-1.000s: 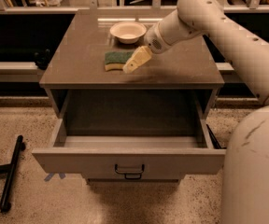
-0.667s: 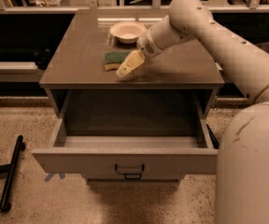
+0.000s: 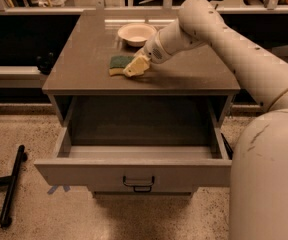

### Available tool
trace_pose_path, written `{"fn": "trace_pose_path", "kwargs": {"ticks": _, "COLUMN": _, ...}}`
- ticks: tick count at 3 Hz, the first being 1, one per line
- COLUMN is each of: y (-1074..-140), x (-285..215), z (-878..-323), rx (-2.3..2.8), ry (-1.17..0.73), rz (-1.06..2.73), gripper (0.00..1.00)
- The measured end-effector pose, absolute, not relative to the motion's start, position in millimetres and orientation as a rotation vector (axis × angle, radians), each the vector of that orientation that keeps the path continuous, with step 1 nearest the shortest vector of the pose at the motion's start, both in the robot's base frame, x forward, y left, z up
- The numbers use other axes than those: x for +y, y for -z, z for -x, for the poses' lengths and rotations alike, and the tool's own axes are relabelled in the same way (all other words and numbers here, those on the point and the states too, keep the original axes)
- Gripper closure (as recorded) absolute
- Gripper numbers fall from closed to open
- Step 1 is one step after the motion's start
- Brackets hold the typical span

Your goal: Place sponge into top drawer

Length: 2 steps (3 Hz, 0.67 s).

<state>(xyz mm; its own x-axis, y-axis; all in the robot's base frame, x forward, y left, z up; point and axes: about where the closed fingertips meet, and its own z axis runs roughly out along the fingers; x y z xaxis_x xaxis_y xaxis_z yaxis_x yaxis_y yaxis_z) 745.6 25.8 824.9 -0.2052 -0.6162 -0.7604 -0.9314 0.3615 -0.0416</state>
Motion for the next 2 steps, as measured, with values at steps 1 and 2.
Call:
{"fn": "trace_pose_path", "kwargs": {"ticks": 1, "y": -844.0, "x": 20.2, "z": -739.9, "rx": 1.864, "ry": -0.586, "rz": 1.316, "gripper": 0.71}}
{"fn": "trace_pose_path", "kwargs": {"ticks": 2, "y": -880.4, "x": 5.7, "z": -713.2, "rx": 1.778, "ry": -0.573, "rz": 1.317, "gripper": 0.95}}
